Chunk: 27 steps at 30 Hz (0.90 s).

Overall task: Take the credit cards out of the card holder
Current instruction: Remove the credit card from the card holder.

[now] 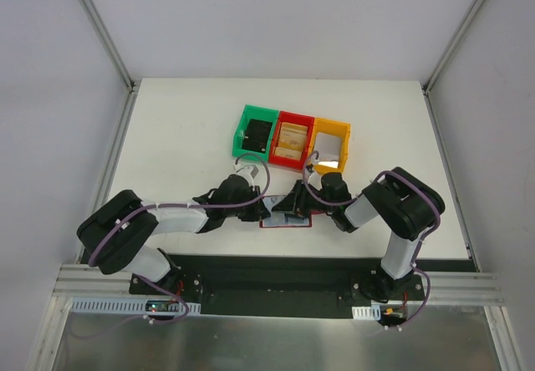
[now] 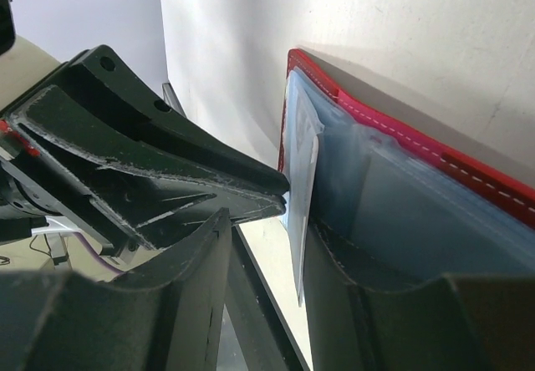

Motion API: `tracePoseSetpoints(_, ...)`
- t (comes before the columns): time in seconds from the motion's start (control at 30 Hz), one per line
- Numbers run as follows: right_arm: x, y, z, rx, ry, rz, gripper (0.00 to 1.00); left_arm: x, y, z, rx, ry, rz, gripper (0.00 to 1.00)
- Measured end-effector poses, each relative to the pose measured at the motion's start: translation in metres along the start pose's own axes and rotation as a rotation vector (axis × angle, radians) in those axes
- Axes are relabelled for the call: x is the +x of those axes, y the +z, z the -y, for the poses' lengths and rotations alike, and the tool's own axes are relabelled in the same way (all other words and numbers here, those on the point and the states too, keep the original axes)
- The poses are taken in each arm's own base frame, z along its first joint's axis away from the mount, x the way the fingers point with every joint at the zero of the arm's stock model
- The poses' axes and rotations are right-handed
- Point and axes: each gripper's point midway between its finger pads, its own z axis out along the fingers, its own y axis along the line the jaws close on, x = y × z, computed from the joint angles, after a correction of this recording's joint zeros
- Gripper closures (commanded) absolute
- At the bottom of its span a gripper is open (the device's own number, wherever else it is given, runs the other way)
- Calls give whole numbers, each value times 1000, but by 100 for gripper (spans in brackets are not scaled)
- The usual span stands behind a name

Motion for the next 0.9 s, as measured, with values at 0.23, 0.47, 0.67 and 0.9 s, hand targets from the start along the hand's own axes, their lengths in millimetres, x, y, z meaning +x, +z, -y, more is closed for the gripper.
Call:
tracePoseSetpoints(0.23,1,0,-1,-1,-1,-5,60,-9,-11,2,-11,4,39,77)
tracePoseSetpoints(0.47,1,0,0,-1,-1,-4,60,-18,-18,3,-23,8,83,89)
tracePoseSetpoints(0.67,1,0,-1,-1,-1,-5,60,-5,-9,-11,-69,2,37,95)
tracePoseSetpoints(0.9,2,0,-1,-3,2,-9,60,-3,-4,-14,-78,0,26,100)
